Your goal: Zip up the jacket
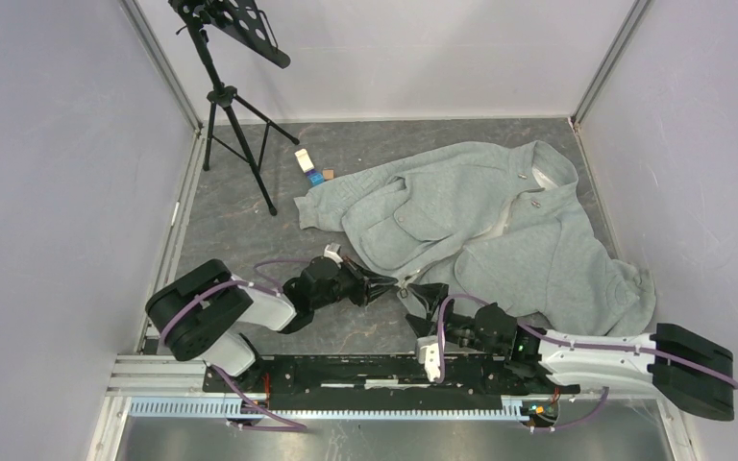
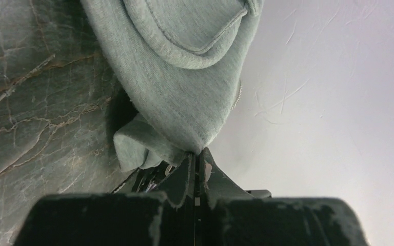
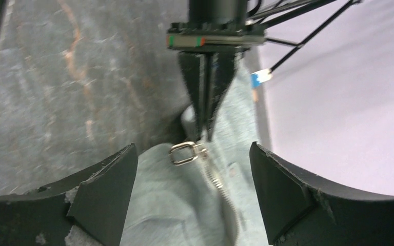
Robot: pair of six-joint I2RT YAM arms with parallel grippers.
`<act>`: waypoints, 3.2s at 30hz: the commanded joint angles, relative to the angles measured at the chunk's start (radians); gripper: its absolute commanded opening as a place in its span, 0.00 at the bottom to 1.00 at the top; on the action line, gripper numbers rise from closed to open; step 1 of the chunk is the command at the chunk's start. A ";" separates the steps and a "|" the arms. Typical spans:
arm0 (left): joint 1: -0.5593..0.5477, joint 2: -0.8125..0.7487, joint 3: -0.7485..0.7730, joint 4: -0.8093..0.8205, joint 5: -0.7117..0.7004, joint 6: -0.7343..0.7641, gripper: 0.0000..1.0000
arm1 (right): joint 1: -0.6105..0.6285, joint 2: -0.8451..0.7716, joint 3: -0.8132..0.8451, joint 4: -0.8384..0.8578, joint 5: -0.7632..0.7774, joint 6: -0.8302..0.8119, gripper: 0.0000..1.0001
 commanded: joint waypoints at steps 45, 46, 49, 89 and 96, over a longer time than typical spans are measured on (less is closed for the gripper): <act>0.018 -0.096 0.030 -0.091 0.013 -0.016 0.02 | -0.085 0.243 0.130 0.062 -0.059 -0.198 0.87; 0.018 -0.097 0.030 -0.092 0.012 -0.018 0.02 | -0.088 0.255 0.135 0.064 -0.057 -0.202 0.87; 0.018 -0.102 0.029 -0.098 0.008 -0.019 0.02 | -0.098 0.260 0.132 0.086 -0.070 -0.193 0.86; 0.016 -0.125 0.024 -0.099 -0.006 -0.012 0.02 | -0.106 0.254 0.099 0.191 -0.039 -0.181 0.64; 0.016 -0.125 0.022 -0.098 -0.003 -0.014 0.02 | -0.105 0.253 0.098 0.185 -0.041 -0.178 0.54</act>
